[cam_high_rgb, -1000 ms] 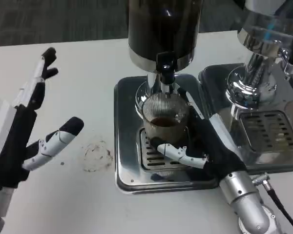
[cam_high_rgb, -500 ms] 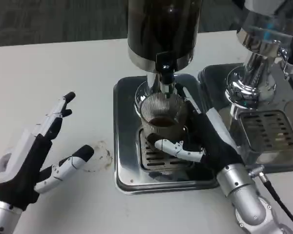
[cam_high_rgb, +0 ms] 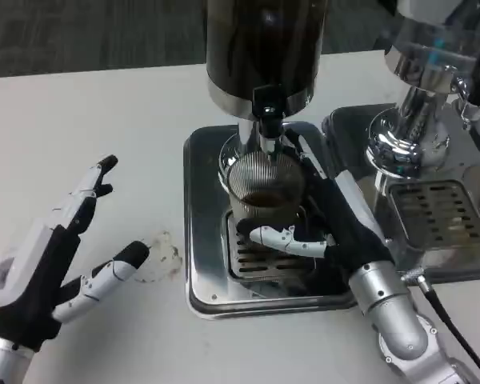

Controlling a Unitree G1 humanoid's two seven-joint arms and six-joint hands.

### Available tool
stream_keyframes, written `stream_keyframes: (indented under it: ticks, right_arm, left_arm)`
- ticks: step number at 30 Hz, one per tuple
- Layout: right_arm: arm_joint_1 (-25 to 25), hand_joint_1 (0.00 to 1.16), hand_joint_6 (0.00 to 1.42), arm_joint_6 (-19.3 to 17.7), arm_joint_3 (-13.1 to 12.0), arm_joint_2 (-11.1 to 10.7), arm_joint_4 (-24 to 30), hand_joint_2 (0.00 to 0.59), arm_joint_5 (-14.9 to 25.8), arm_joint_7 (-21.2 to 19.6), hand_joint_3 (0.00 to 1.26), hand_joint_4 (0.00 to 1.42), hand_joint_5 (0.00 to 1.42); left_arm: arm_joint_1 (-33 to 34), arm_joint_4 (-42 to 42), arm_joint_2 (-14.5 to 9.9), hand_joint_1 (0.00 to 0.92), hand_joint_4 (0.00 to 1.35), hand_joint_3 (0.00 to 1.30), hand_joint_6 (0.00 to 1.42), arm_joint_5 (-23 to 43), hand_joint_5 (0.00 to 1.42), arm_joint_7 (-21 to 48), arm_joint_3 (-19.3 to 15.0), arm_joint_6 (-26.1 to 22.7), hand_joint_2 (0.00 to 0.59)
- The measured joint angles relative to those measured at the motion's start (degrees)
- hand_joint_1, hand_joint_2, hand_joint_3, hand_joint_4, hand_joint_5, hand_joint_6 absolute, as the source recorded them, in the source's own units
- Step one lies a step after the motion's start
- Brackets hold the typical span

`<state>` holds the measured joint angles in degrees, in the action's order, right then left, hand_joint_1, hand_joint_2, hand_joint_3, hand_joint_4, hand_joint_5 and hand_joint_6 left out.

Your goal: Grasp the cup under the faucet to collect the drink, then remove the cup.

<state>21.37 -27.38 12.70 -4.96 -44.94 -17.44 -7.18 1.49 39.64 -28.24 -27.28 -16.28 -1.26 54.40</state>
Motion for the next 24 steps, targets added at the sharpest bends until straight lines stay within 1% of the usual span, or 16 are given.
stream_keyframes:
  ticks: [5, 10, 13, 17, 24]
  right_arm:
    - [1.1, 0.88, 0.32, -0.9, -0.4, 0.1, -1.9, 0.157, 0.6, 0.0, 0.15, 0.27, 0.21]
    - [1.5, 0.91, 0.37, -1.3, -1.1, 0.3, -2.5, 0.159, 1.0, -0.7, 0.29, 0.37, 0.28]
    - [1.7, 0.92, 0.4, -1.3, -1.1, 0.4, -2.7, 0.162, 1.0, -1.3, 0.34, 0.42, 0.32]
    - [1.8, 0.94, 0.43, -1.3, -1.2, 0.3, -2.8, 0.175, 1.0, -2.3, 0.39, 0.46, 0.35]
    - [1.7, 0.96, 0.48, -1.4, -0.6, 0.8, -2.9, 0.173, 0.6, -3.8, 0.47, 0.51, 0.4]
  left_arm:
    - [-0.7, -0.2, 0.0, 0.0, 0.0, 0.05, 0.07, 0.2, 0.15, -0.4, 0.0, 0.0, 0.164]
    - [-1.0, -0.8, 0.0, 0.0, 0.0, 0.06, 0.07, 0.4, 0.15, -0.5, -0.1, 0.0, 0.165]
    - [-1.0, -0.8, 0.0, 0.0, 0.0, 0.06, 0.07, 1.0, 0.15, -0.5, -0.1, -0.1, 0.165]
    - [-1.0, -0.8, 0.0, 0.0, 0.0, 0.06, 0.07, 2.1, 0.15, -0.5, -0.2, -0.1, 0.165]
    - [-1.0, -0.8, 0.0, 0.0, 0.0, 0.07, 0.07, 2.1, 0.16, -0.5, -0.2, -0.1, 0.166]
